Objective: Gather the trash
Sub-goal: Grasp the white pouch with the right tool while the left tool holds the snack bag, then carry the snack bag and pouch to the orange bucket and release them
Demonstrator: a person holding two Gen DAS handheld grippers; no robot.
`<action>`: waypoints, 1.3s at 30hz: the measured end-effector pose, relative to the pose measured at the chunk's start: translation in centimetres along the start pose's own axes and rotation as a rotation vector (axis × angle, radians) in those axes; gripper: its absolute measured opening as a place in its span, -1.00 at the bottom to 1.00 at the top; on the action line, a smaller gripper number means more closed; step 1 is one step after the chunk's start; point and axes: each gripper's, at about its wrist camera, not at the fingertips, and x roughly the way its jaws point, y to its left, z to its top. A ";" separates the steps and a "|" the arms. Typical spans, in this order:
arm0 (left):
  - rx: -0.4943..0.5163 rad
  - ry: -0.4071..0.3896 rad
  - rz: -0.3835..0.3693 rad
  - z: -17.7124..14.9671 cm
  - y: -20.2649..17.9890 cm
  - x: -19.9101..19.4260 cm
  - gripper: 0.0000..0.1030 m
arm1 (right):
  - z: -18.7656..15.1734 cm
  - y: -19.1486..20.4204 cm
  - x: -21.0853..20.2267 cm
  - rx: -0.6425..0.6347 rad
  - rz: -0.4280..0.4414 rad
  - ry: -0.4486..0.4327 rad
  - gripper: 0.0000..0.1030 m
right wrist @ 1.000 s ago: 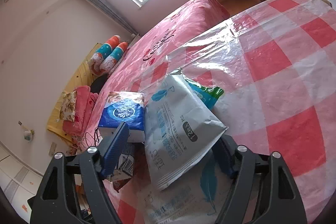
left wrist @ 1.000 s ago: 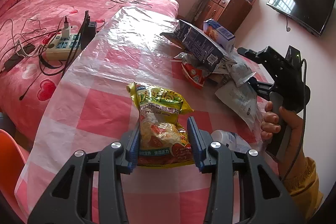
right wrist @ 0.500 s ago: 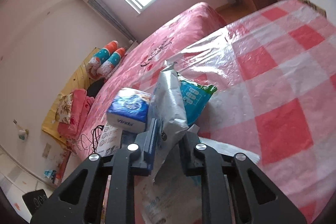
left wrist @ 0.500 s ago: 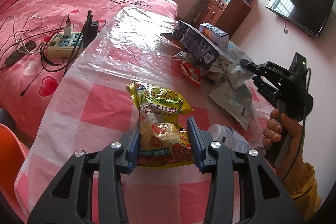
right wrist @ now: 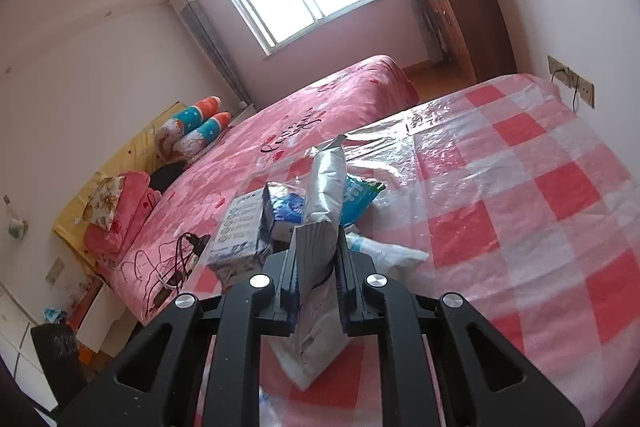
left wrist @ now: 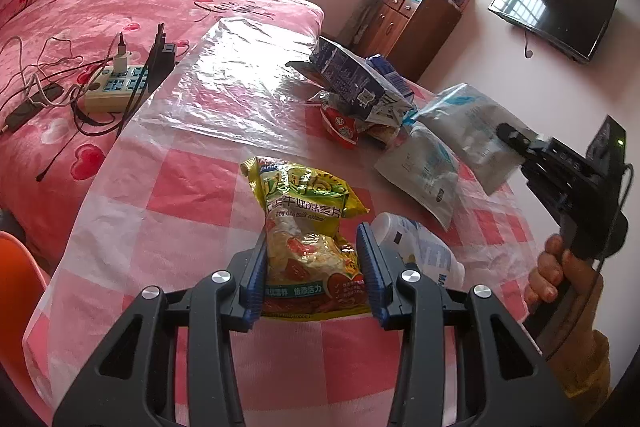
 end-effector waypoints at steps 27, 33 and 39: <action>-0.144 -0.128 0.091 -2.0 9.2 -8.4 -0.16 | -5.6 17.4 -1.9 -0.214 0.295 0.166 -0.70; -0.224 -0.144 0.183 -3.8 14.2 -11.2 -0.16 | -8.4 24.0 0.3 -0.279 0.429 0.275 -0.70; -0.332 -0.139 0.339 -6.2 19.8 -13.5 0.38 | -11.7 30.3 2.9 -0.342 0.541 0.374 -0.68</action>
